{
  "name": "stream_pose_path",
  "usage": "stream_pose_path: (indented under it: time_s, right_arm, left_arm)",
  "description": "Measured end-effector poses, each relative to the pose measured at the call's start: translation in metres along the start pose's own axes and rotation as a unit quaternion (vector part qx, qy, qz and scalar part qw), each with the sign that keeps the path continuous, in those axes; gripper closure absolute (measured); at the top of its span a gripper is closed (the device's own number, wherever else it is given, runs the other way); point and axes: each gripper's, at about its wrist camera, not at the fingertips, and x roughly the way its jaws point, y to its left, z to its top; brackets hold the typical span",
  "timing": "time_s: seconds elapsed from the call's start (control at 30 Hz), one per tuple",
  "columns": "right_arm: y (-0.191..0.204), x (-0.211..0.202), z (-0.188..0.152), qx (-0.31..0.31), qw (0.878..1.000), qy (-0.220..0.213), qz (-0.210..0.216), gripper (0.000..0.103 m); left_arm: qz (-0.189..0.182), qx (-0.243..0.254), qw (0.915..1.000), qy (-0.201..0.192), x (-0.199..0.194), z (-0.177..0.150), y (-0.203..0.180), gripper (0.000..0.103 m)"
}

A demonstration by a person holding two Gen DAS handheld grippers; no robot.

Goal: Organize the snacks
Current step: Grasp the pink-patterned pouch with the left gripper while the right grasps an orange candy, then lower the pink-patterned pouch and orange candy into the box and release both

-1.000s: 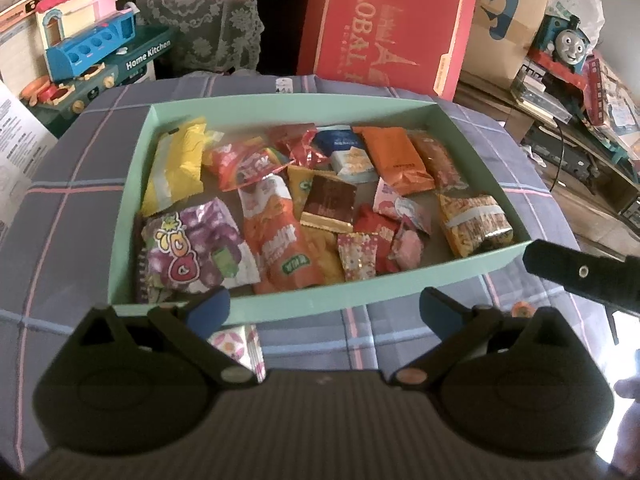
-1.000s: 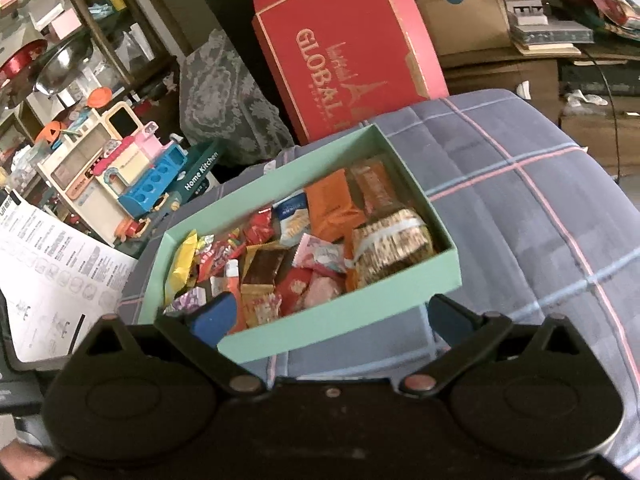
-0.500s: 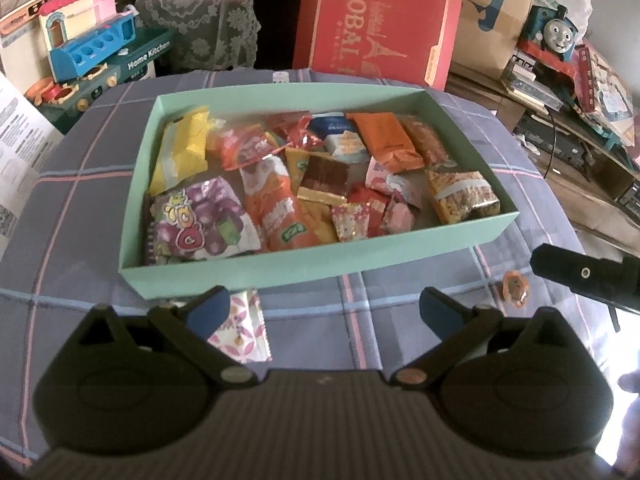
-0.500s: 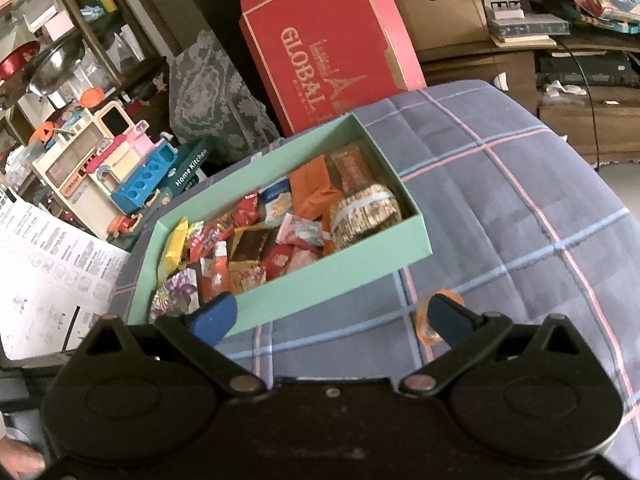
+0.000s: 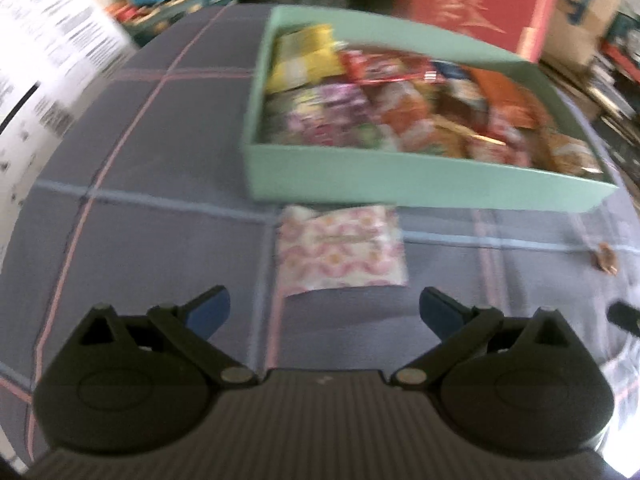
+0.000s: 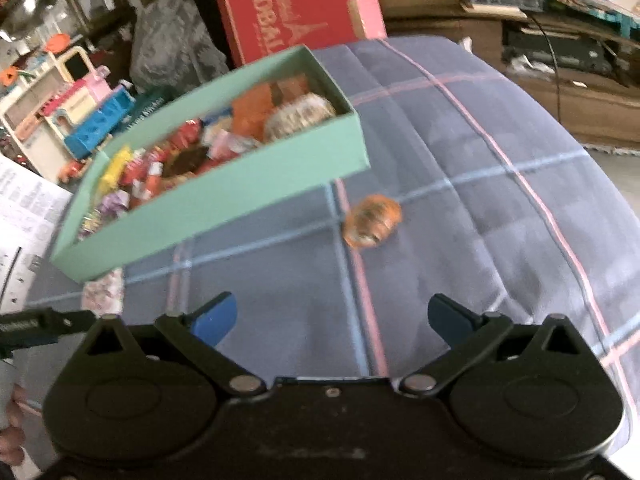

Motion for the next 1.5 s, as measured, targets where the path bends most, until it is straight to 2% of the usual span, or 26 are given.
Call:
stream_pose_path:
  time_s: [0.07,0.2,0.3,0.37,0.4,0.43,0.5,0.57,0.67,0.73,0.77,0.83,0.9,0.97,1.03,1.07,1.1,1.2,1.5]
  right_arm:
    - [-0.004,0.006,-0.001,0.005,1.0,0.009,-0.011,0.0]
    - [-0.012,0.013,0.006,0.014,1.0,0.012,-0.023,0.001]
    - [-0.019,0.016,0.013,0.021,0.999,0.004,-0.027,0.008]
    - [-0.022,0.019,0.018,0.025,0.999,-0.002,-0.03,0.013]
    - [-0.024,0.021,0.021,0.025,0.999,-0.003,-0.031,0.015]
    - [-0.024,0.024,0.023,0.024,0.999,-0.003,-0.032,0.021]
    - [-0.023,0.031,0.028,0.019,0.999,-0.006,-0.032,0.026]
    - [-0.021,0.035,0.033,0.01,0.999,-0.011,-0.031,0.032]
    - [-0.015,0.043,0.039,-0.006,0.999,-0.018,-0.035,0.039]
    - [-0.009,0.049,0.043,-0.022,0.999,-0.021,-0.038,0.054]
    - [-0.004,0.051,0.043,-0.033,0.998,-0.022,-0.04,0.057]
    - [0.004,0.053,0.042,-0.053,0.997,-0.024,-0.044,0.07]
    - [0.012,0.054,0.038,-0.068,0.996,-0.027,-0.046,0.073]
    - [0.017,0.054,0.033,-0.073,0.996,-0.031,-0.043,0.076]
    - [0.02,0.051,0.03,-0.069,0.996,-0.031,-0.036,0.08]
    - [0.02,0.05,0.028,-0.065,0.997,-0.03,-0.031,0.08]
    - [0.02,0.049,0.028,-0.06,0.997,-0.028,-0.026,0.081]
    - [0.018,0.045,0.026,-0.043,0.999,-0.021,-0.013,0.081]
    - [0.016,0.028,0.023,-0.017,0.999,-0.02,0.021,0.081]
  left_arm:
    - [0.007,-0.006,1.0,0.0,0.005,0.003,0.005,0.0]
    - [0.014,0.017,0.9998,0.002,0.016,0.011,-0.002,0.0]
    - [0.014,0.022,0.9997,0.006,0.028,0.016,-0.008,0.0]
    - [0.019,0.033,0.9993,-0.005,0.031,0.016,-0.015,0.001]
    - [0.014,0.043,0.9989,-0.007,0.031,0.015,-0.019,0.005]
    - [0.012,0.054,0.9984,-0.012,0.031,0.014,-0.023,0.009]
    - [0.014,0.084,0.996,-0.025,0.028,0.009,-0.034,0.025]
    - [0.002,0.099,0.9945,-0.032,0.026,0.006,-0.041,0.032]
    - [-0.005,0.106,0.9938,-0.035,0.025,0.003,-0.045,0.034]
    - [-0.006,0.105,0.9938,-0.035,0.024,0.002,-0.046,0.034]
    - [-0.006,0.106,0.9937,-0.036,0.024,0.001,-0.046,0.034]
    - [-0.003,0.107,0.9936,-0.034,0.025,0.002,-0.047,0.027]
    - [0.001,0.102,0.9944,-0.031,0.027,0.003,-0.046,0.02]
    - [0.001,0.102,0.9943,-0.031,0.028,0.003,-0.045,0.02]
    - [-0.001,0.106,0.9938,-0.035,0.027,0.002,-0.047,0.028]
    - [-0.006,0.108,0.9934,-0.038,0.025,0.001,-0.048,0.039]
    - [-0.012,0.107,0.9935,-0.038,0.024,0.001,-0.049,0.044]
    - [-0.018,0.097,0.9945,-0.035,0.02,0.0,-0.048,0.049]
    - [-0.041,0.081,0.9953,-0.034,-0.005,-0.009,-0.038,0.049]
